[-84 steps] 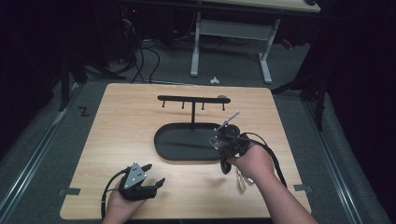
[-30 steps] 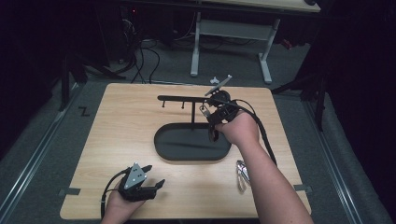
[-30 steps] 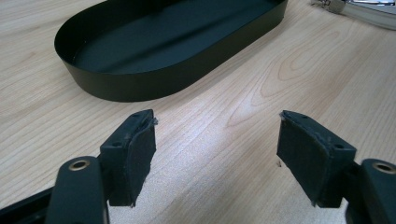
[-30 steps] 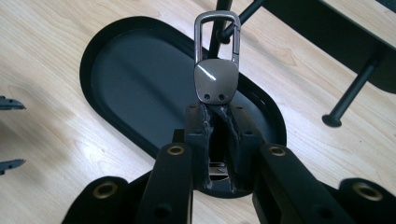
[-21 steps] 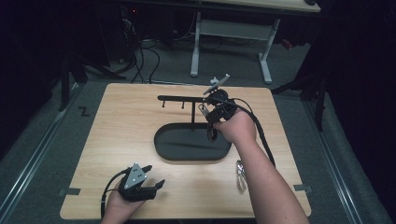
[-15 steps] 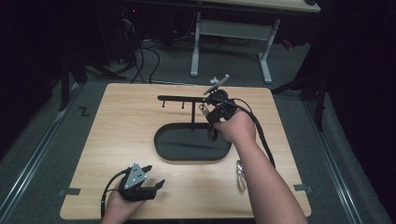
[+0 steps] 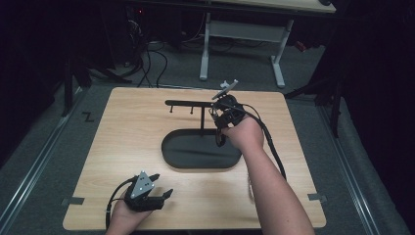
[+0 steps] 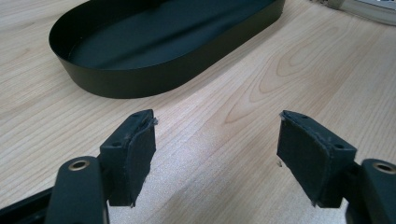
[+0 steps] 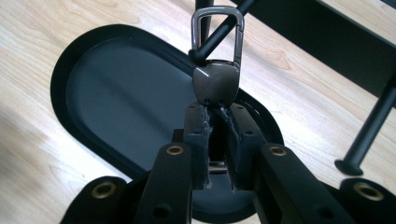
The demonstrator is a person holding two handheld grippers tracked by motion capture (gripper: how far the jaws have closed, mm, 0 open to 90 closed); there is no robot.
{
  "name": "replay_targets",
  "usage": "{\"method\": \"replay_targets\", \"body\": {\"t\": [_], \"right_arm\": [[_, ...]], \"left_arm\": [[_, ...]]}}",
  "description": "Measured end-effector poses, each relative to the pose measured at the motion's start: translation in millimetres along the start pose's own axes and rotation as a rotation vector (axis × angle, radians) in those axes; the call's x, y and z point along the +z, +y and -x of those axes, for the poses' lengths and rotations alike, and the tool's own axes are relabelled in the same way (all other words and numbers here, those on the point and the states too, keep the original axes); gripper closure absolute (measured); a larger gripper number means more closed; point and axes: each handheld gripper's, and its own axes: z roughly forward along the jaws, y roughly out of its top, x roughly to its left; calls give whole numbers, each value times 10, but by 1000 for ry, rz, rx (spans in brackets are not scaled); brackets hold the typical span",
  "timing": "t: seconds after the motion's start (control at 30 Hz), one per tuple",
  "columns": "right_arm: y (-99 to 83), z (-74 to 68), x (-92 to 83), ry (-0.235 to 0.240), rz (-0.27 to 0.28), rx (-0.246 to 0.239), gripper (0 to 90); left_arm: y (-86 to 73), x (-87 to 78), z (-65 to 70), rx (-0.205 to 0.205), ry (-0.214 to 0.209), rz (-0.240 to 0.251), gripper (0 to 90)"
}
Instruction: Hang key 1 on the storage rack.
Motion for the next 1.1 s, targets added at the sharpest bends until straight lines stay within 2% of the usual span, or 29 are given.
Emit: {"method": "replay_targets", "body": {"t": [0.47, 0.7, 0.9, 1.1], "right_arm": [[51, -1, 155, -12, -13, 12, 798], [50, -16, 122, -6, -1, 14, 726], [-98, 5, 26, 5, 7, 23, 677], [-364, 69, -68, 8, 4, 27, 628]], "left_arm": [[-9, 13, -1, 2, -2, -4, 284], [-9, 13, -1, 2, -3, -4, 285], [-6, 22, 7, 5, -4, -6, 284], [1, 36, 16, 5, -6, -11, 284]]}}
